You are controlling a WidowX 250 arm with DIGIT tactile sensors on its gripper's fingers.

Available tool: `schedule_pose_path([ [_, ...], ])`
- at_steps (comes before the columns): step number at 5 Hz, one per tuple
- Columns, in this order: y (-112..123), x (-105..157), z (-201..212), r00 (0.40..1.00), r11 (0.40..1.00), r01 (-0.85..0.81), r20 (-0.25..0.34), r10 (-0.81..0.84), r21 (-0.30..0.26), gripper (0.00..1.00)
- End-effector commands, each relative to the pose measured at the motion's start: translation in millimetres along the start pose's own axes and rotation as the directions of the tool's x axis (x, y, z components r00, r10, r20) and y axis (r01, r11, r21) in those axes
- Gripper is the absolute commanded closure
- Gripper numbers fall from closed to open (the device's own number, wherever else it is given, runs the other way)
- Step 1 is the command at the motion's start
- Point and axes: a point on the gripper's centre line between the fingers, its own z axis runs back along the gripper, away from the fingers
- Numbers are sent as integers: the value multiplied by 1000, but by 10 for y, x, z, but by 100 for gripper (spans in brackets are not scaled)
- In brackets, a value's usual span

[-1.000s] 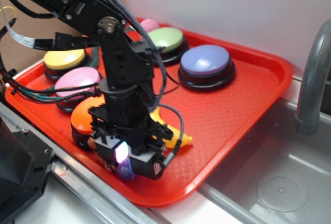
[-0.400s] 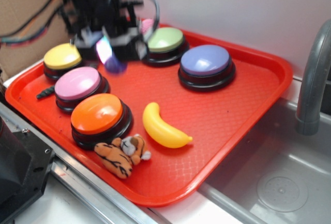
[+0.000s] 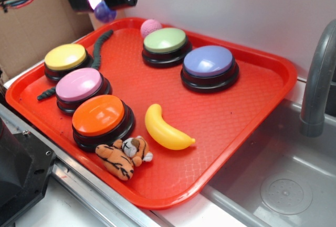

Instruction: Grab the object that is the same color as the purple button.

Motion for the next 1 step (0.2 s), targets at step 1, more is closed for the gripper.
schedule_pose_path([
  [1, 152, 158, 295, 987, 994, 97, 122, -103, 51, 100],
])
